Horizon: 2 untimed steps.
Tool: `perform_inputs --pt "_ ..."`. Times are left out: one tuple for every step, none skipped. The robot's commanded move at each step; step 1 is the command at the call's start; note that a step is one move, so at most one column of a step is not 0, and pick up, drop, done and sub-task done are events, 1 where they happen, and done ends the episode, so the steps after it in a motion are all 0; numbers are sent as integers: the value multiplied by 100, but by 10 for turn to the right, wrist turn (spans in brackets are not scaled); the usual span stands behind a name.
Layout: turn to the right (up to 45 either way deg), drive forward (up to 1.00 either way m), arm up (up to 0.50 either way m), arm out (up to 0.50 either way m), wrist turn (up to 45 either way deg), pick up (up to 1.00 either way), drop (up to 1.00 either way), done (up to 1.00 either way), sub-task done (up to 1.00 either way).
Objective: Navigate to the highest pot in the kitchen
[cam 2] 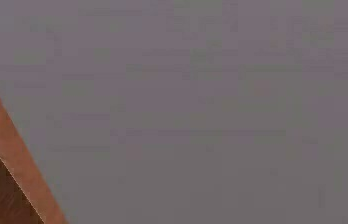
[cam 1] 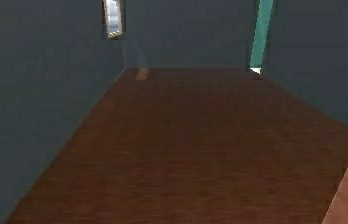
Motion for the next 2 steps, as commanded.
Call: perform_inputs --pt "0 90 0 0 0 0 0 0 0" --pt "390 0 0 0 0 0 0 0 0"
